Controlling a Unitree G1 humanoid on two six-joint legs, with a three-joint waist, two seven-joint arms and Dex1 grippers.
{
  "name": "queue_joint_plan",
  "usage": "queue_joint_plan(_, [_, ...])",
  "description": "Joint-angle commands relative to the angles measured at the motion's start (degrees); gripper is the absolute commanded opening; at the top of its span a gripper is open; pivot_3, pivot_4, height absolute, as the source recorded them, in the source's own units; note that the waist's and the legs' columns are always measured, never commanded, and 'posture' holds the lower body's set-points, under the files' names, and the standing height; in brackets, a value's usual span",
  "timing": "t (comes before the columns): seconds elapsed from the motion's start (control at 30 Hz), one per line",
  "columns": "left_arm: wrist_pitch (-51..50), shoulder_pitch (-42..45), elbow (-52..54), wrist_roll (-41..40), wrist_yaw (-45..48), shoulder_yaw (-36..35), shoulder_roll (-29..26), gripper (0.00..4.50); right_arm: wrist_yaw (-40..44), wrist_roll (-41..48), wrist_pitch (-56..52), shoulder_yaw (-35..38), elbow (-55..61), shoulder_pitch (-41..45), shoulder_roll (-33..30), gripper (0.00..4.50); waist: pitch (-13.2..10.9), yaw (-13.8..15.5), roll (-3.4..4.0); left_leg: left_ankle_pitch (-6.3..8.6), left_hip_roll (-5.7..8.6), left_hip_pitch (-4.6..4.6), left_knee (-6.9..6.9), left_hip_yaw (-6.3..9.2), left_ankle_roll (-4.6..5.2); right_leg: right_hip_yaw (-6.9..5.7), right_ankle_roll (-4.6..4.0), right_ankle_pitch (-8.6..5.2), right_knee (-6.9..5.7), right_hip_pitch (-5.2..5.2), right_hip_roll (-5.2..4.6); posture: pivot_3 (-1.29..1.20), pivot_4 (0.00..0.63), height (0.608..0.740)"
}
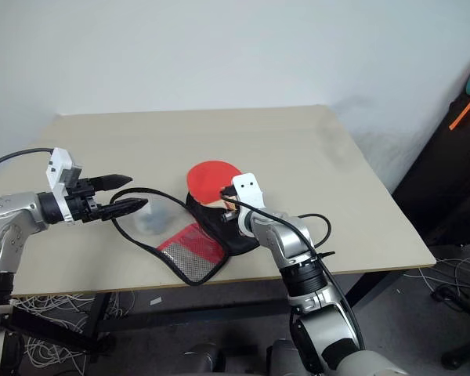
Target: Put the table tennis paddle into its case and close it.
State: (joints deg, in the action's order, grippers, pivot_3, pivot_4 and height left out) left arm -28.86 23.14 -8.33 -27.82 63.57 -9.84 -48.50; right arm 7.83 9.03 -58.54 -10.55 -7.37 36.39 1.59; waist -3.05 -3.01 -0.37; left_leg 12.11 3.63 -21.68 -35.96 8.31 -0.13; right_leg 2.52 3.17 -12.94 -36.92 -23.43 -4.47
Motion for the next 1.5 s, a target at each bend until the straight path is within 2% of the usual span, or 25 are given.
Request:
queue_joint_plan(0.03, [-0.4,0.3,2.4,-0.7,-0.7,-1.6,-0.5,4.5,0.1,-1.6,4.1,-0.3,-0.5,1.4,-0.3,1.12,0.0,0.0,0.01,0.0,-0.01,0.0,0.0,0.0,-0.01,0.0,0.0,0.0,0.0,0.0,0.01,0.0,0.0,0.739])
queue_joint_plan(0.27, [-1.3,-1.1,4.1,-1.2,-1.5,-3.0,-0.9,4.5,0.4,-2.2,5.3,-0.4,-4.1,0.6,-0.1,1.12,0.0,-0.1,0.01,0.03,-0.2,0.03,0.01,0.0,-0.07,0.05,-0.06,0.03,0.0,0.01,0.24,0.0,0.0,0.739])
queue_joint_plan(0.87, [-1.6,-1.2,4.2,-1.0,-1.9,-3.1,-0.3,4.5,1.0,-2.6,3.0,-1.6,-1.1,2.2,2.6,1.12,0.0,0.0,0.03,0.04,-0.33,0.04,0.01,0.02,-0.11,0.1,-0.17,0.09,0.01,-0.03,0.41,0.0,0.0,0.739])
queue_joint_plan(1.5, [-1.5,-1.7,4.5,-1.1,-1.7,-3.3,-0.4,4.5,2.7,-3.6,1.1,-5.1,-1.8,-0.6,-0.3,1.12,0.0,-0.1,0.03,0.05,-0.33,0.06,0.01,0.02,-0.13,0.1,-0.17,0.09,0.02,0.0,0.42,0.0,0.0,0.739])
